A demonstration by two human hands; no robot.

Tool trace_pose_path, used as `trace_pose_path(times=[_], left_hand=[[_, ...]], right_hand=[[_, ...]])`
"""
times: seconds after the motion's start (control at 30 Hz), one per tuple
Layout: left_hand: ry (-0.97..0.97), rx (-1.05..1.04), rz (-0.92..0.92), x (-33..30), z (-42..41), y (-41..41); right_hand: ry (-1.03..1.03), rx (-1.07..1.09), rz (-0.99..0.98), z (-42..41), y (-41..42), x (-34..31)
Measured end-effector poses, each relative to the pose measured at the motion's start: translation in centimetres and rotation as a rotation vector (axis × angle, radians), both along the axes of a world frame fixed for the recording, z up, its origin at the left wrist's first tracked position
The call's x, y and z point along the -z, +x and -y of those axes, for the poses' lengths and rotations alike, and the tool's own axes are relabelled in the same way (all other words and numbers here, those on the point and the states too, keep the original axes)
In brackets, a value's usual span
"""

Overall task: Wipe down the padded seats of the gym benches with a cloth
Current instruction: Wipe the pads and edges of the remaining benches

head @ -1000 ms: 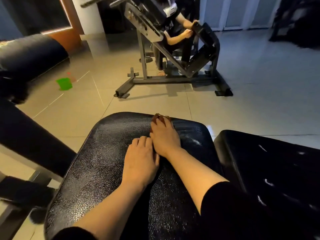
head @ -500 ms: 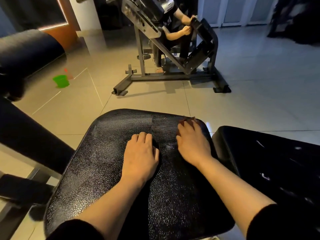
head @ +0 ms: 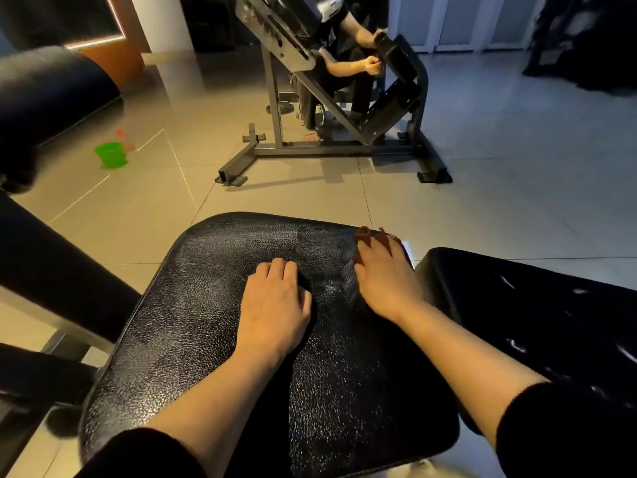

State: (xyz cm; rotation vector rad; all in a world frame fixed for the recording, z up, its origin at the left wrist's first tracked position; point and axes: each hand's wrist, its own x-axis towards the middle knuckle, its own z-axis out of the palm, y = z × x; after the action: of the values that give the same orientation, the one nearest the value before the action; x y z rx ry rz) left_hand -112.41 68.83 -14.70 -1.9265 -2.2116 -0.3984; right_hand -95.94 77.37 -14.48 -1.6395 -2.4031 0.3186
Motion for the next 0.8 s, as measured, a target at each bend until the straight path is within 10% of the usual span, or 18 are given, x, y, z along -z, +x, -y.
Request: trace_pose_path(times=[0.8], left_hand=[[0.041, 0.015, 0.035, 0.1, -0.1, -0.1]], right_hand=[[-0.006, -0.114, 0.092, 2.4, 2.0, 0.0]])
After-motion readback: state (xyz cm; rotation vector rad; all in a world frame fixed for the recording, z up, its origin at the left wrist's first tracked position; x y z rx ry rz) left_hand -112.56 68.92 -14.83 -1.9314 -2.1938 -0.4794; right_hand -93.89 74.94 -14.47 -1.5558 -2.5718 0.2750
